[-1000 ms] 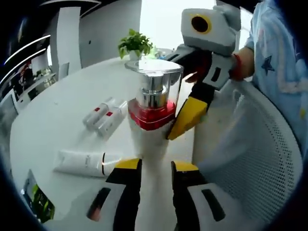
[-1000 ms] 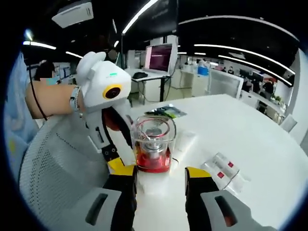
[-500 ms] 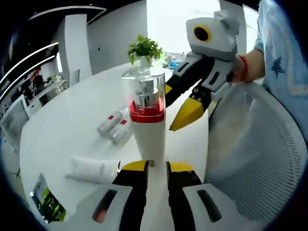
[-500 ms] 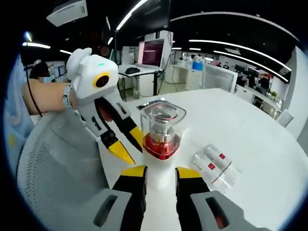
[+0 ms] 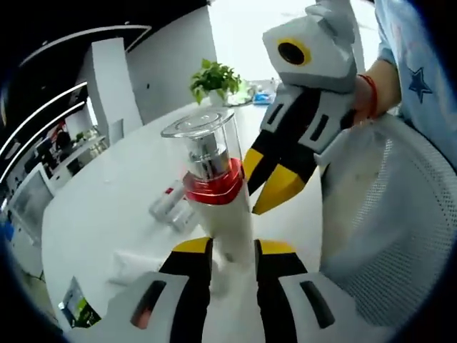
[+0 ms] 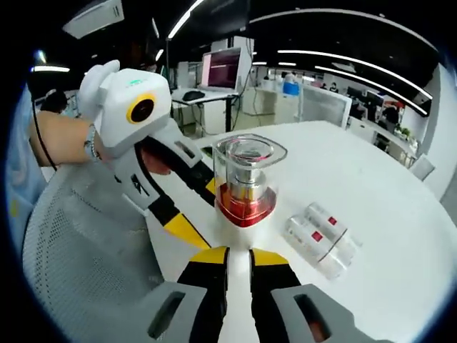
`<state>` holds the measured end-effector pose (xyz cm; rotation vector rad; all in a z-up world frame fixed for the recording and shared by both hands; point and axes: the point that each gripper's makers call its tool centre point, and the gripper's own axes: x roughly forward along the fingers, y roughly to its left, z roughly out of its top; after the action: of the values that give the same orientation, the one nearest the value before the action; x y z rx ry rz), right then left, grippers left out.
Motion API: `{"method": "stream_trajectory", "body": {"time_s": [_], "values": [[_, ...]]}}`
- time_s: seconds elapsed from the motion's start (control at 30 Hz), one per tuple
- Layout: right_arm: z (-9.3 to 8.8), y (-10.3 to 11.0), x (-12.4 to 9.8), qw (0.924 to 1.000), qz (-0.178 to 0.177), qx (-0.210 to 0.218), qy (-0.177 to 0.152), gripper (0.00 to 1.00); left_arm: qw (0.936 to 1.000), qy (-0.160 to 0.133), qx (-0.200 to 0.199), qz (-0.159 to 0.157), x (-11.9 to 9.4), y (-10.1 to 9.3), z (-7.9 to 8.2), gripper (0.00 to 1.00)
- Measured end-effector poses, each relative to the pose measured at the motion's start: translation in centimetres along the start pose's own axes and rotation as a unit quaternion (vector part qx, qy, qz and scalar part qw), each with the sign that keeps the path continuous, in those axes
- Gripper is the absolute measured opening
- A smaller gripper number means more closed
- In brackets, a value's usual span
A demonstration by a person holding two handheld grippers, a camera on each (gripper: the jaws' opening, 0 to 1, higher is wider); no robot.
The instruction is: Arrange the skincare products in the storage area until every visible bottle or jar stands upright without overlapping.
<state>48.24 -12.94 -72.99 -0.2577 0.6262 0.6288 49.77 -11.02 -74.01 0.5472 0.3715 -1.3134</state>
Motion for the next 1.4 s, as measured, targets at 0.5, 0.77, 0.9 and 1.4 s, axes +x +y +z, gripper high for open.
{"method": "stream_trajectory", "body": {"time_s": [0.5,0.77,0.9,1.4], "values": [[0.5,-0.8,0.2,0.9995,-0.027,0.013,-0.015,0.08,0.9993,0.001,0.013,0.034,0.6,0.7,0.1,0.21],[0.5,-1.2,0.4,0.9988,-0.035,0.03,-0.019,0.07,0.9988,0.0,0.021,0.045,0.8,1.1,0.1,0.19],[0.4,-1.4,0.5,0.9984,-0.036,0.04,-0.019,0.06,0.9987,0.001,0.022,0.046,0.9,1.1,0.0,0.18],[0.5,-2.0,0.5,0.9975,-0.047,0.048,-0.025,0.06,0.9983,0.0,0.022,0.053,1.3,1.4,0.2,0.17]]}}
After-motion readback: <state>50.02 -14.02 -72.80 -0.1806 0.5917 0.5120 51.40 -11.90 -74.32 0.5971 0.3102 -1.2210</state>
